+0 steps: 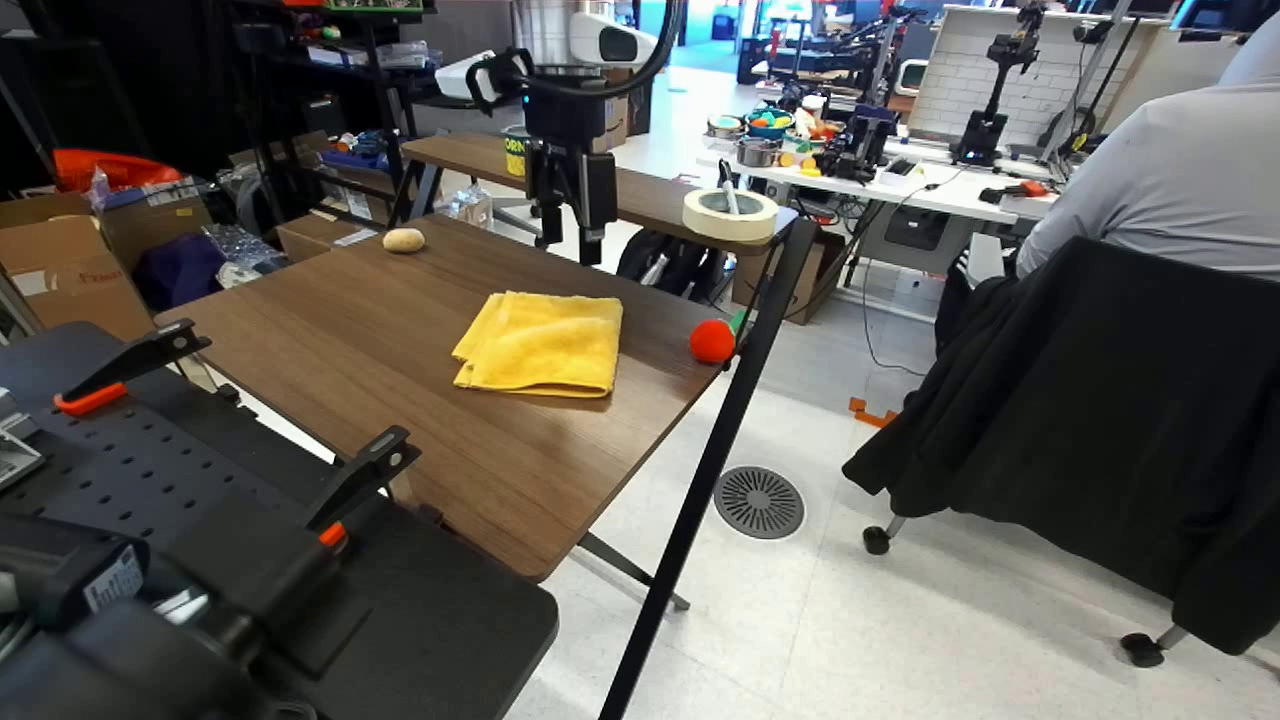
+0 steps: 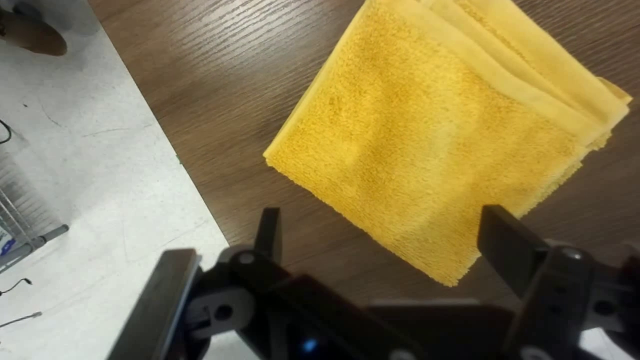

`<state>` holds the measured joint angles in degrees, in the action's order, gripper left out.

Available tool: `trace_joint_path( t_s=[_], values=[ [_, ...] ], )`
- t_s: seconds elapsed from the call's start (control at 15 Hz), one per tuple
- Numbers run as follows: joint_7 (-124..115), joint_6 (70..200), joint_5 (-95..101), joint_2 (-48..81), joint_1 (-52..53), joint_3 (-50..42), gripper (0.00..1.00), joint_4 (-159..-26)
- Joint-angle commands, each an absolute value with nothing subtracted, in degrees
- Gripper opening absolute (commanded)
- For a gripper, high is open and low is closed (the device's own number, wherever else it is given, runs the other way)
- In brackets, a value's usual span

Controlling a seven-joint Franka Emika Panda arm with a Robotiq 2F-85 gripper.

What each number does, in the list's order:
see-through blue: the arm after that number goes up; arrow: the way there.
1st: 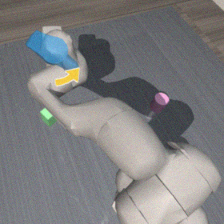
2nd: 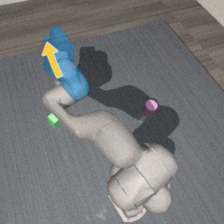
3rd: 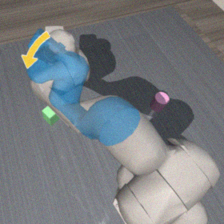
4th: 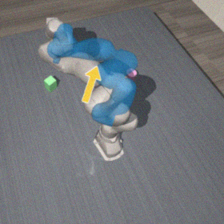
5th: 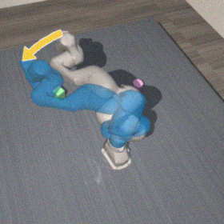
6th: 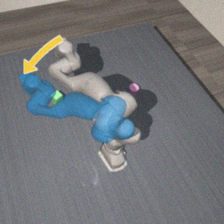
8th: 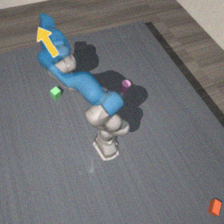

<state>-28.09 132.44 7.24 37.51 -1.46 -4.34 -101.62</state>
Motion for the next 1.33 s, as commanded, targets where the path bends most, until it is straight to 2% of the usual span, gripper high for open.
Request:
trace_joint_path(
  t_s=[0.0,0.4,0.87,1.27],
  values=[
    [-27.2,134.0,4.9,38.7,0.1,-5.7,1.0,-100.9],
    [-28.0,143.8,0.1,50.1,2.6,-4.6,1.0,-92.4],
    [-27.4,138.6,0.2,64.1,4.5,-7.5,1.0,-78.9],
    [-27.3,140.3,-0.4,62.2,4.5,-7.4,1.0,-81.8]
  ],
)
